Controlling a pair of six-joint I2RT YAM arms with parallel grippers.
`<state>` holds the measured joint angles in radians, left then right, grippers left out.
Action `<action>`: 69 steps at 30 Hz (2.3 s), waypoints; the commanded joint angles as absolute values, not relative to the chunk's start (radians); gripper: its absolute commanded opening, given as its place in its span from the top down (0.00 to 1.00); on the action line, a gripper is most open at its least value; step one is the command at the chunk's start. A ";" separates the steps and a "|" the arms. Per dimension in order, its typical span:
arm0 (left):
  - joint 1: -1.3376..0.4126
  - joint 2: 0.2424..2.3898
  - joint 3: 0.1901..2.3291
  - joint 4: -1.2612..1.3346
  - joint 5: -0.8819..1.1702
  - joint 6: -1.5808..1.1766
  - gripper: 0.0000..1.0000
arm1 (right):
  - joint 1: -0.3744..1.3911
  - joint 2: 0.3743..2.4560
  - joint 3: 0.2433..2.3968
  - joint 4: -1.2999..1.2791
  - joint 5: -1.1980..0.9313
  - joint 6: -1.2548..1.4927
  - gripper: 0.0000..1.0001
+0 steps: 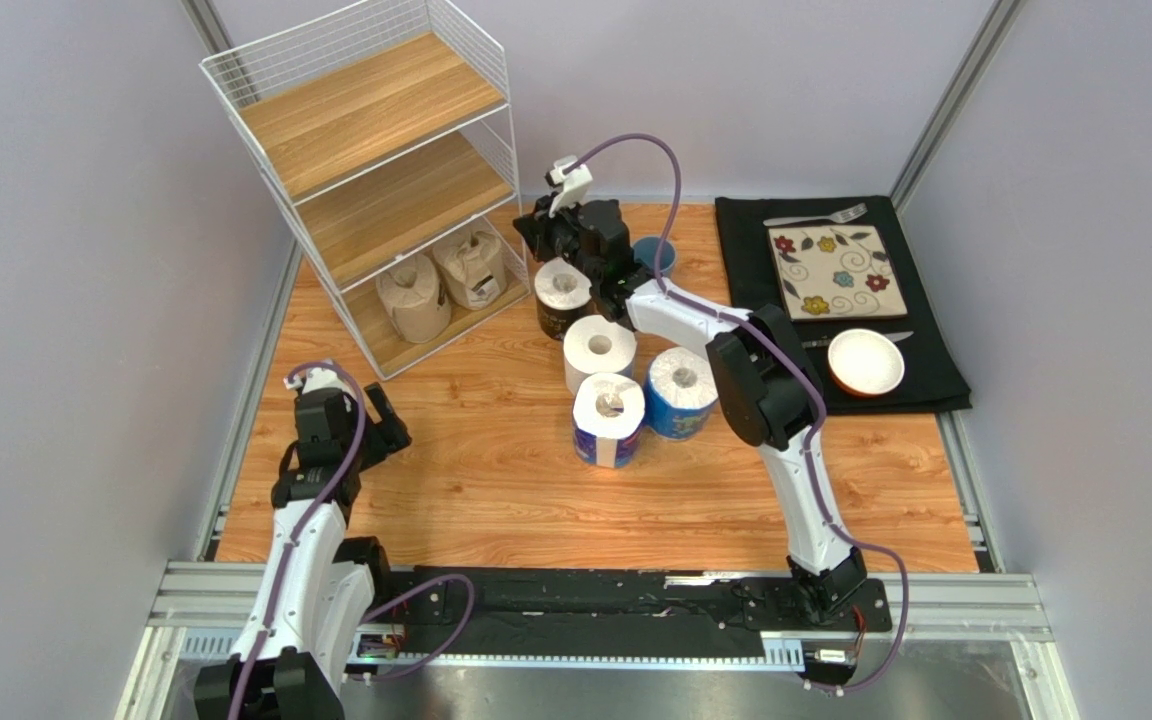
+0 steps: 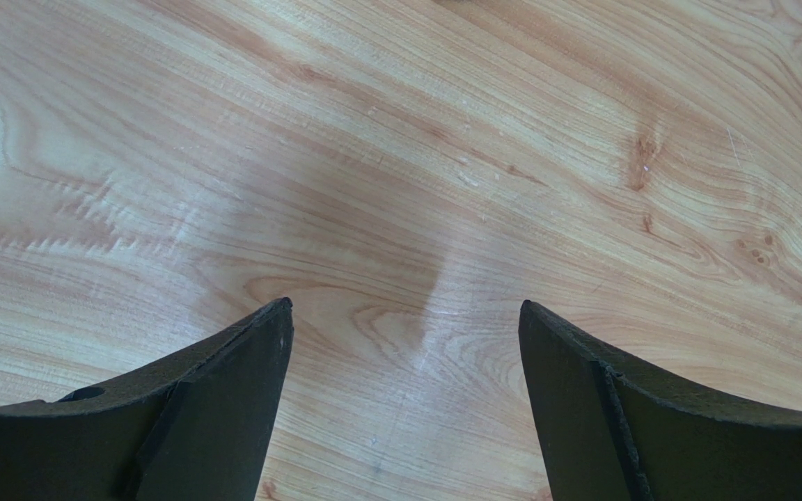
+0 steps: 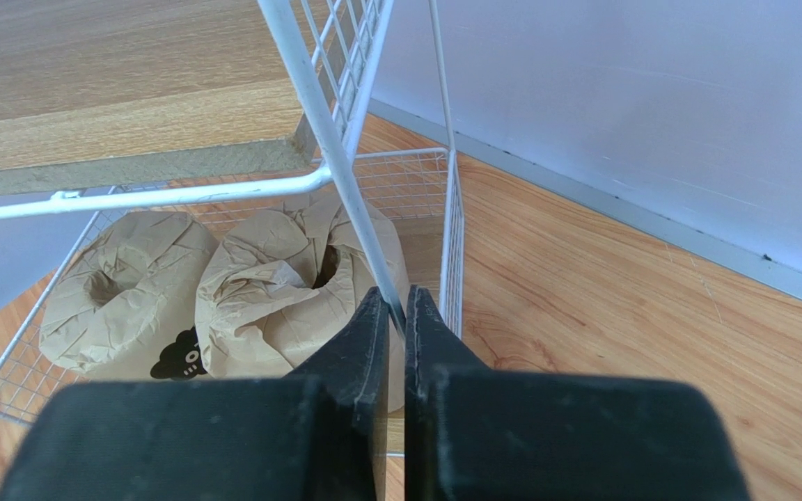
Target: Place and organize the paper towels onto the shelf
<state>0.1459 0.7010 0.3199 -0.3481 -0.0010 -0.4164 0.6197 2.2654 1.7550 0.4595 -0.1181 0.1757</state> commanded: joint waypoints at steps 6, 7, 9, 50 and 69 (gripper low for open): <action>0.152 0.695 0.319 -0.334 0.002 -0.416 0.12 | 0.621 2.166 1.652 0.494 -0.037 0.180 1.00; 0.153 0.695 0.319 -0.334 0.002 -0.416 0.12 | 0.618 2.160 1.632 0.502 -0.031 0.178 1.00; 0.153 0.696 0.319 -0.336 0.002 -0.416 0.12 | 0.612 2.152 1.623 0.500 -0.012 0.173 1.00; 0.152 0.696 0.318 -0.334 0.012 -0.419 0.12 | 0.520 1.732 1.190 0.399 0.090 0.173 1.00; 0.153 0.695 0.319 -0.336 0.017 -0.419 0.12 | 0.641 1.477 0.957 0.215 0.166 0.196 1.00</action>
<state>0.1459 0.7013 0.3183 -0.3481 0.0002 -0.4168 0.6331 1.5501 0.9901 0.2687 0.1329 0.1360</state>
